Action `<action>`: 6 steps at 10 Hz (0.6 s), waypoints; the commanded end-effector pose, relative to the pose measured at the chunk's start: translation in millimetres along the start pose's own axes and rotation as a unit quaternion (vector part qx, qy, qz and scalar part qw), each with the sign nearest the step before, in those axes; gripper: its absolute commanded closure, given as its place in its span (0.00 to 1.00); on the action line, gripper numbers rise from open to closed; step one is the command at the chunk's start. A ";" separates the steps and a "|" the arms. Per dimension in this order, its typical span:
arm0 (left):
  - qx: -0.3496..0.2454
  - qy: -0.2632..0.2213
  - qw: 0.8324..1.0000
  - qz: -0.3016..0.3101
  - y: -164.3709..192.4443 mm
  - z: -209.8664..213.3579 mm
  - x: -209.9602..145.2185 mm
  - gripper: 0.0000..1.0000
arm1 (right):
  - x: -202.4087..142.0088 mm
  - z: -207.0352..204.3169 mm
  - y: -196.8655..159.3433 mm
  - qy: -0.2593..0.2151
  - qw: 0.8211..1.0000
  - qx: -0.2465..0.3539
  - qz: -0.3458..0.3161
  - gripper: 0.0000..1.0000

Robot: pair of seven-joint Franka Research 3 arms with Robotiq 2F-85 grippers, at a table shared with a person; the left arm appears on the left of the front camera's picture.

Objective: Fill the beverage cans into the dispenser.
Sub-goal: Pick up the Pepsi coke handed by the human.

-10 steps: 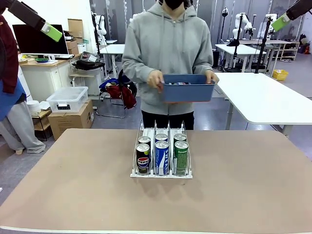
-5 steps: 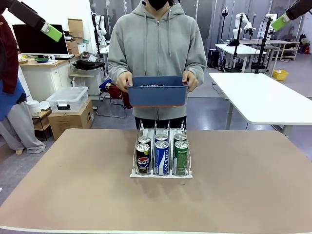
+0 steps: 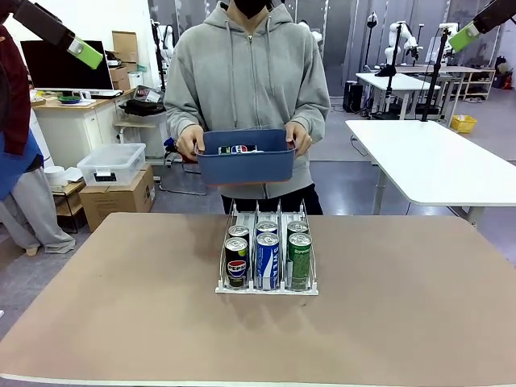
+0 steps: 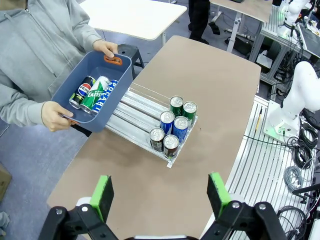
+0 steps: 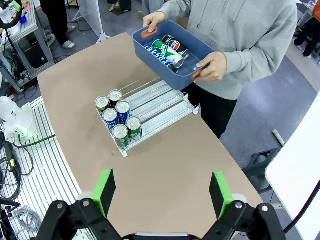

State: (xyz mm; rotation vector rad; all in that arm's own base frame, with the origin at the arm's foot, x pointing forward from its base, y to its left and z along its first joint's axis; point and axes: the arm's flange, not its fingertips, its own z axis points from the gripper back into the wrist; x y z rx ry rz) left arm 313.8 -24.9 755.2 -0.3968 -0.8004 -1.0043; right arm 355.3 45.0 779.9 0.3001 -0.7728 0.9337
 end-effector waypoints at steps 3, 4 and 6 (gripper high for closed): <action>-0.007 -0.003 1.000 0.000 -0.7 -1.0 -0.5 0.00 | -0.4 -0.6 -0.8 -0.002 1.000 0.005 0.000 0.00; -0.007 -0.003 1.000 0.000 -0.7 -1.0 -0.5 0.00 | -0.4 -0.6 -0.8 -0.002 1.000 0.005 0.000 0.00; -0.007 -0.003 1.000 0.000 -0.7 -1.0 -0.5 0.00 | -0.4 -0.6 -0.8 -0.002 1.000 0.005 0.000 0.00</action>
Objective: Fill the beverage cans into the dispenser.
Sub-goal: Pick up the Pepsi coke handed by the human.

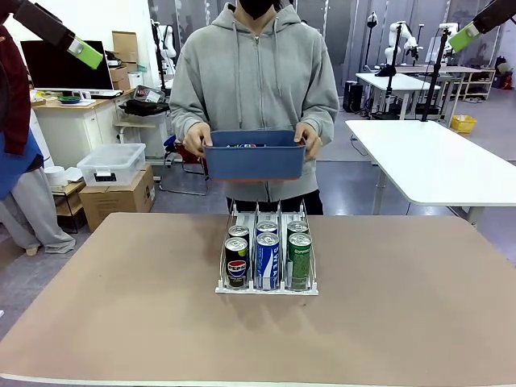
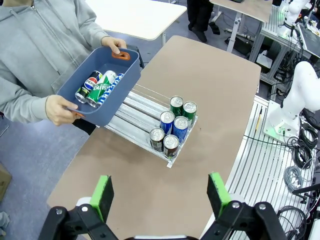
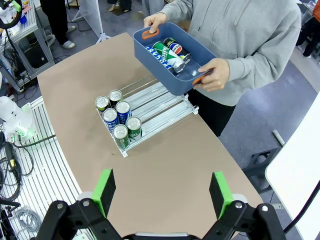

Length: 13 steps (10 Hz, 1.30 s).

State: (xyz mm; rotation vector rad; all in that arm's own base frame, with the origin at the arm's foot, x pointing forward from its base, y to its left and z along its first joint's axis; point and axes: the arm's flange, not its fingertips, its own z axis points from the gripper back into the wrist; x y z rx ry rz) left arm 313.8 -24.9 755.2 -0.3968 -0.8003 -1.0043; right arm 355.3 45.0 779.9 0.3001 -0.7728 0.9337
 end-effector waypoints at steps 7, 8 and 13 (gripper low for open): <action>-0.007 -0.003 1.000 0.000 -0.7 -1.0 -0.5 0.00 | -0.4 -0.6 -0.8 -0.002 1.000 0.005 0.000 0.00; -0.007 -0.003 1.000 0.000 -0.7 -1.0 -0.5 0.00 | -0.4 -0.6 -0.8 -0.002 1.000 0.005 0.000 0.00; -0.007 -0.003 1.000 0.000 -0.7 -1.0 -0.5 0.00 | -0.4 -0.6 -0.8 -0.002 1.000 0.005 0.000 0.00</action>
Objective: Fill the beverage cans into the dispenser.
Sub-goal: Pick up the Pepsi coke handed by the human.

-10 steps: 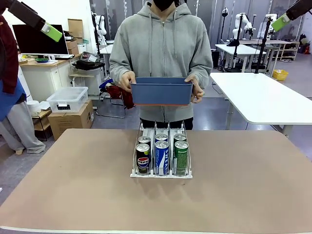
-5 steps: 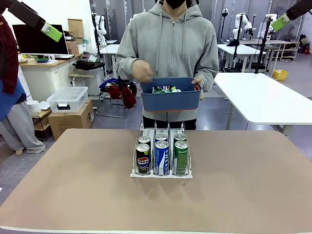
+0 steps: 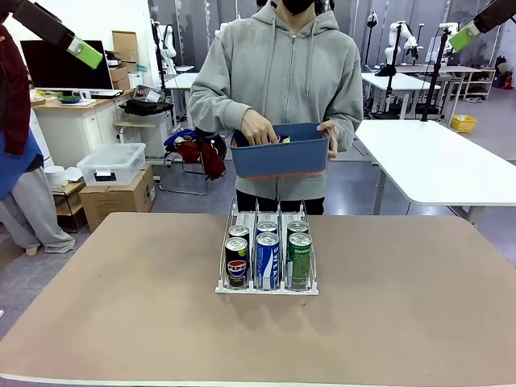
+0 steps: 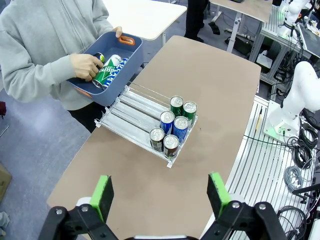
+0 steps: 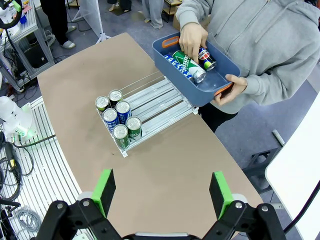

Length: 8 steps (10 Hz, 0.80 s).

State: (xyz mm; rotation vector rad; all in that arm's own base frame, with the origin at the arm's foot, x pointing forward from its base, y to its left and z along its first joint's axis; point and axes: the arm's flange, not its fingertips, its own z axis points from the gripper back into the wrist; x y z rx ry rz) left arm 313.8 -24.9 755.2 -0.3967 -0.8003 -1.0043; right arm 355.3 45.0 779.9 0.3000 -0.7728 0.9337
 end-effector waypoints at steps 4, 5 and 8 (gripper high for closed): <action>-0.007 -0.003 1.000 0.000 -0.7 -1.0 -0.5 0.00 | -0.4 -0.6 -0.8 -0.002 1.000 0.005 0.000 0.00; -0.007 -0.003 1.000 0.000 -0.7 -1.0 -0.5 0.00 | -0.4 -0.6 -0.8 -0.002 1.000 0.005 0.000 0.00; -0.007 -0.003 1.000 0.000 -0.7 -1.0 -0.5 0.00 | -0.4 -0.6 -0.8 -0.002 1.000 0.005 0.000 0.00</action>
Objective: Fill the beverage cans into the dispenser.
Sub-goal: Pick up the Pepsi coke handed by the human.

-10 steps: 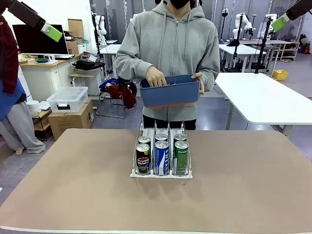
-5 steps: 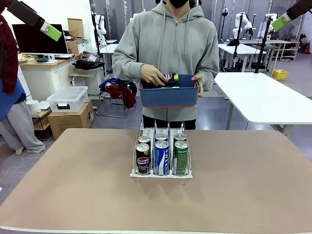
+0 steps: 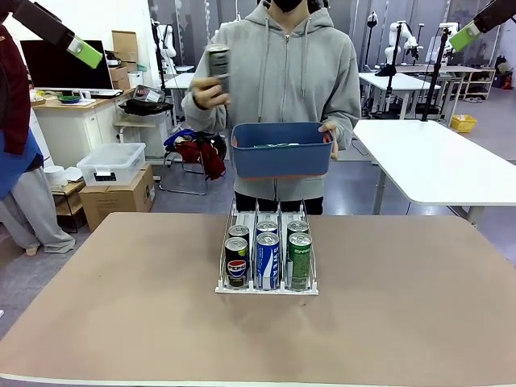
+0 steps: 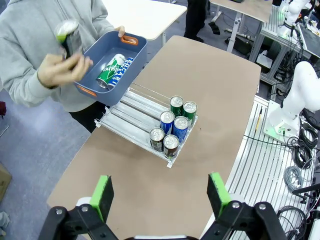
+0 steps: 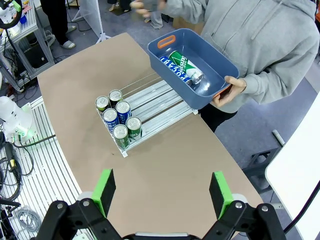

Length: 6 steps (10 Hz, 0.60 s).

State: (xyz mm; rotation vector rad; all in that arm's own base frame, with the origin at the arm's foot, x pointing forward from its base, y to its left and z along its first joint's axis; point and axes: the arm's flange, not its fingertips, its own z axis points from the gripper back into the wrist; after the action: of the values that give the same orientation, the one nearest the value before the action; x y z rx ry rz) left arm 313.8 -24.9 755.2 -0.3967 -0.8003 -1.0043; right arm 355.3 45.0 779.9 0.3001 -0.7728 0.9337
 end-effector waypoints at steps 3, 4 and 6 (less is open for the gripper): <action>-0.007 -0.003 1.000 0.000 -0.7 -1.0 -0.5 0.00 | -0.4 -0.6 -0.8 -0.002 1.000 0.005 0.000 0.00; -0.007 -0.003 1.000 0.000 -0.7 -1.0 -0.5 0.00 | -0.4 -0.6 -0.8 -0.002 1.000 0.005 0.000 0.00; -0.007 -0.003 1.000 0.000 -0.7 -1.0 -0.5 0.00 | -0.4 -0.6 -0.8 -0.002 1.000 0.005 0.000 0.00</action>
State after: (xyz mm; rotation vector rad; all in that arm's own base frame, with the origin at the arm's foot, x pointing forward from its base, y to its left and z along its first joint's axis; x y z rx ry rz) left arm 313.8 -24.9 755.2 -0.3967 -0.8003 -1.0042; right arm 355.3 45.0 779.9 0.3000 -0.7728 0.9336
